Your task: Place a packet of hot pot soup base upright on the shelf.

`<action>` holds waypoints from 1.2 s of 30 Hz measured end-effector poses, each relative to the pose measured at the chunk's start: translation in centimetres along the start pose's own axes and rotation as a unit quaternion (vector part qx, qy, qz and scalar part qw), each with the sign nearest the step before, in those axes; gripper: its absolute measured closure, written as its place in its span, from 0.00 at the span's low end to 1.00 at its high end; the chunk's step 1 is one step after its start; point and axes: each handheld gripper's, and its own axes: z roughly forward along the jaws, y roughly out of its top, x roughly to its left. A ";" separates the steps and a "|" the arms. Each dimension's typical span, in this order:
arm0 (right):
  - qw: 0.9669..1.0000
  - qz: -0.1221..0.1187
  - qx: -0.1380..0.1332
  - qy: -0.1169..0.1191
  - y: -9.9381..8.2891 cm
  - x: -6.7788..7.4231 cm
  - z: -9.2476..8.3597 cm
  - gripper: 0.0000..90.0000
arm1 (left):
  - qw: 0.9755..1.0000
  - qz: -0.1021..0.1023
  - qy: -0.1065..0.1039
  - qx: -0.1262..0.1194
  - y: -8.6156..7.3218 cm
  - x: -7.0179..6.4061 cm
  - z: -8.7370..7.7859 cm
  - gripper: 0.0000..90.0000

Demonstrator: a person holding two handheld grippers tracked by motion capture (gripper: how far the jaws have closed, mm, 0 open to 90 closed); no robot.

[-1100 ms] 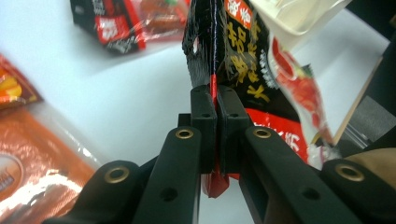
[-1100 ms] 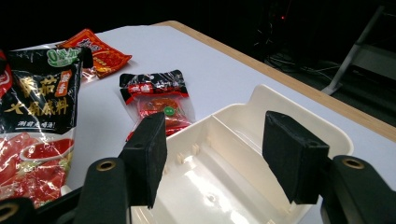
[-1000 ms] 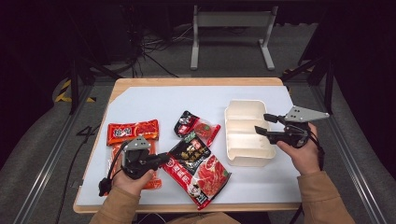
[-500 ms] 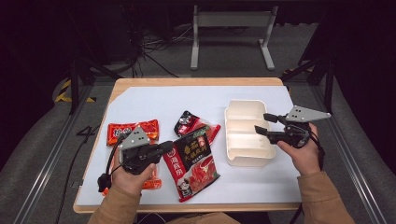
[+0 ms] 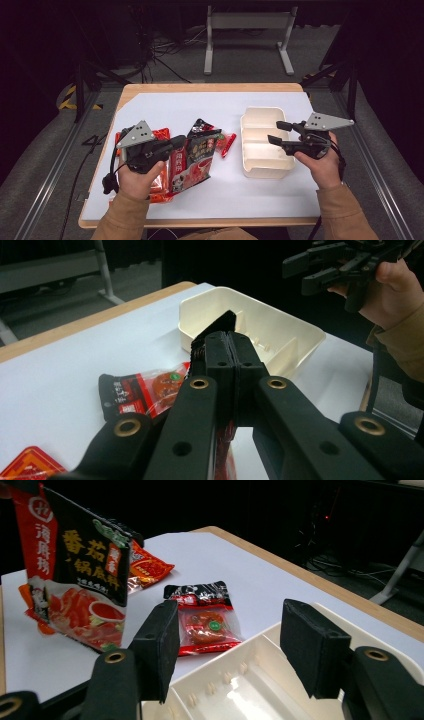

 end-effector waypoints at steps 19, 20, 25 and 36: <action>0.995 -0.023 -0.001 0.098 3.0 3.4 4.5 0.43 | 0.999 0.023 -0.031 -0.008 2.0 -0.9 1.0 1.00; 0.994 -0.020 -0.002 0.104 3.0 3.4 4.8 0.43 | 0.999 0.025 -0.033 -0.008 2.1 -1.0 1.1 1.00; 0.992 -0.005 -0.008 0.128 3.1 3.5 6.2 0.42 | 0.999 0.027 -0.039 -0.011 2.3 -1.0 1.3 1.00; 0.987 0.002 -0.017 0.158 3.3 3.8 8.0 0.41 | 0.998 0.031 -0.053 -0.013 2.5 -1.5 1.5 1.00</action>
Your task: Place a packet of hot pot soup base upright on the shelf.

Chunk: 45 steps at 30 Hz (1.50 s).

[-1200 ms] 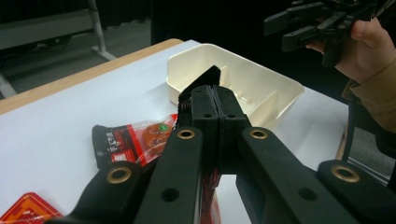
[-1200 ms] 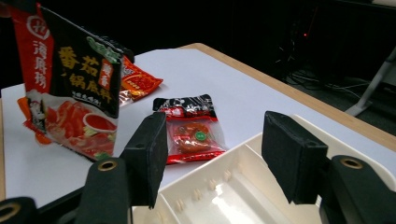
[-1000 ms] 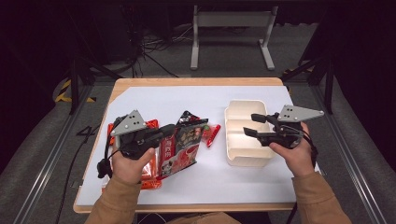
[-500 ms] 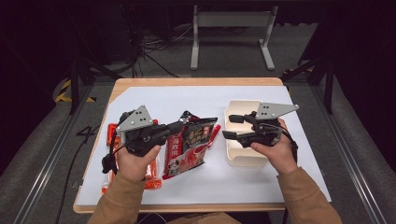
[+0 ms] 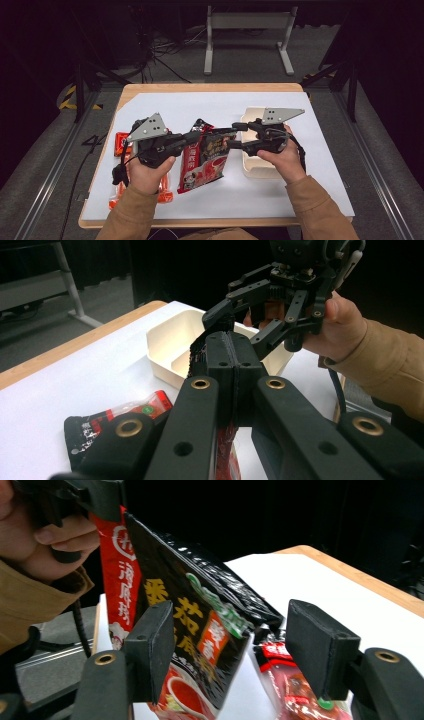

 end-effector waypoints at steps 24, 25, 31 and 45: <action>0.999 -0.016 0.020 0.035 0.3 0.4 0.9 0.81 | 1.000 -0.001 -0.022 -0.016 -0.1 0.0 -0.5 1.00; 0.999 -0.016 0.021 0.034 0.3 0.4 0.9 0.83 | 1.000 -0.001 -0.022 -0.017 -0.1 0.0 -0.6 1.00; 0.999 -0.019 0.030 0.030 1.2 0.9 0.7 0.87 | 0.999 -0.001 -0.024 -0.025 -0.1 0.2 -1.1 0.99; 0.999 -0.011 0.049 0.009 3.4 1.1 0.2 0.89 | 0.999 -0.004 -0.024 -0.047 -0.2 0.7 -2.0 0.76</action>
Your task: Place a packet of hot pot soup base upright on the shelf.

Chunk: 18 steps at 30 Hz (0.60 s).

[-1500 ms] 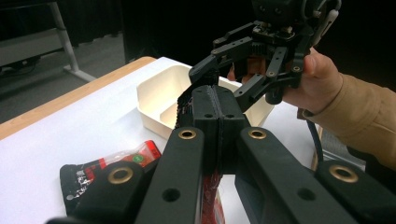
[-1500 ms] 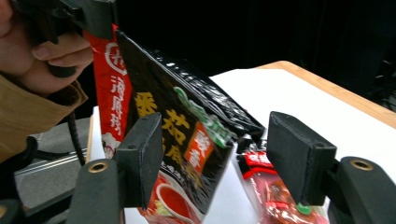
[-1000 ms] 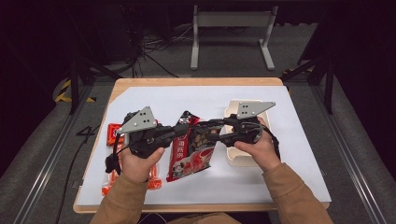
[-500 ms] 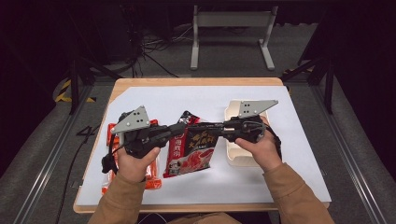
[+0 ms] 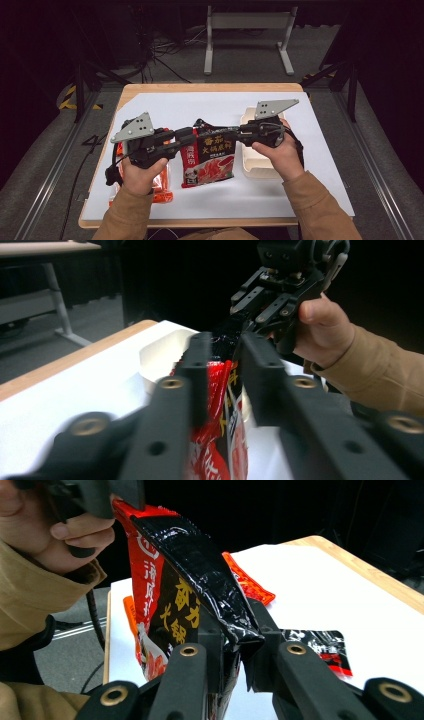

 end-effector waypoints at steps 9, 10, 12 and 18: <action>1.000 -0.003 -0.001 -0.024 1.5 -0.3 -0.9 0.89 | 1.000 0.002 0.018 -0.012 -0.1 0.5 -1.0 0.57; 1.000 -0.006 0.000 -0.028 1.7 -0.4 -1.0 0.89 | 1.000 -0.001 0.019 -0.012 -0.2 0.5 -1.1 0.56; 0.999 -0.007 -0.002 -0.037 2.1 -0.5 -1.2 0.88 | 1.000 -0.007 0.022 -0.011 -0.3 0.7 -1.2 0.55; 0.998 -0.007 -0.005 -0.068 3.2 -1.2 -2.3 0.88 | 0.999 -0.014 0.030 -0.006 -0.7 1.2 -1.1 0.52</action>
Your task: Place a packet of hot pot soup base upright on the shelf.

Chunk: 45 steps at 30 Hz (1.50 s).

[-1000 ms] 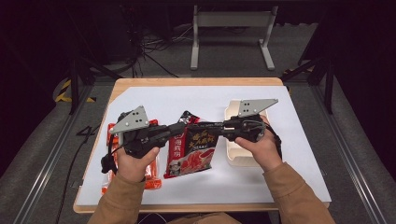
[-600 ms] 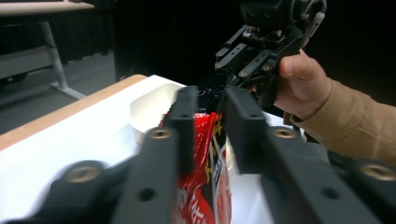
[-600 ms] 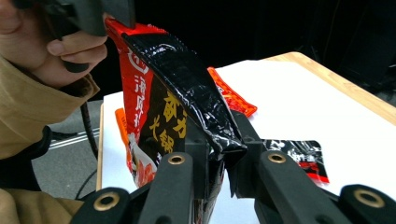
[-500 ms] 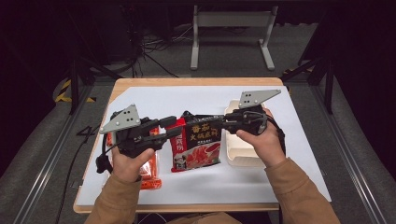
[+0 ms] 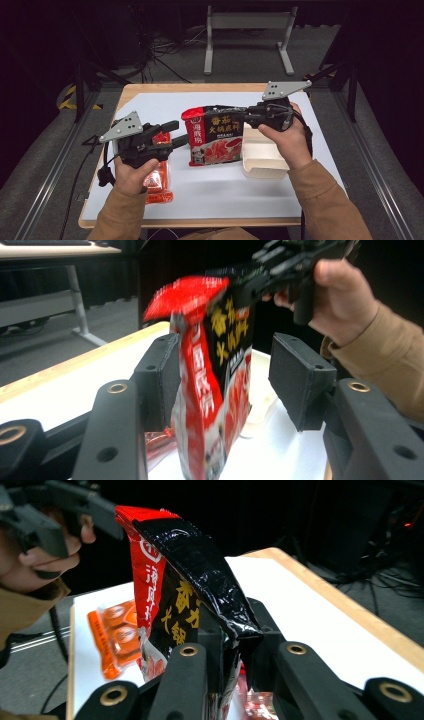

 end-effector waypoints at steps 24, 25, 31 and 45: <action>0.995 -0.005 -0.011 -0.101 1.4 -5.3 -3.2 0.88 | 0.998 -0.026 0.052 0.026 -3.1 2.3 2.2 0.29; 0.995 -0.004 -0.012 -0.103 1.4 -5.5 -3.3 0.88 | 0.998 -0.027 0.053 0.028 -3.2 2.4 2.3 0.29; 0.993 -0.003 -0.014 -0.116 1.1 -6.8 -3.8 0.88 | 0.997 -0.025 0.056 0.036 -3.7 2.6 2.6 0.28; 0.990 0.000 -0.015 -0.143 0.3 -9.7 -5.1 0.88 | 0.996 -0.034 0.054 0.057 -4.6 3.2 3.2 0.27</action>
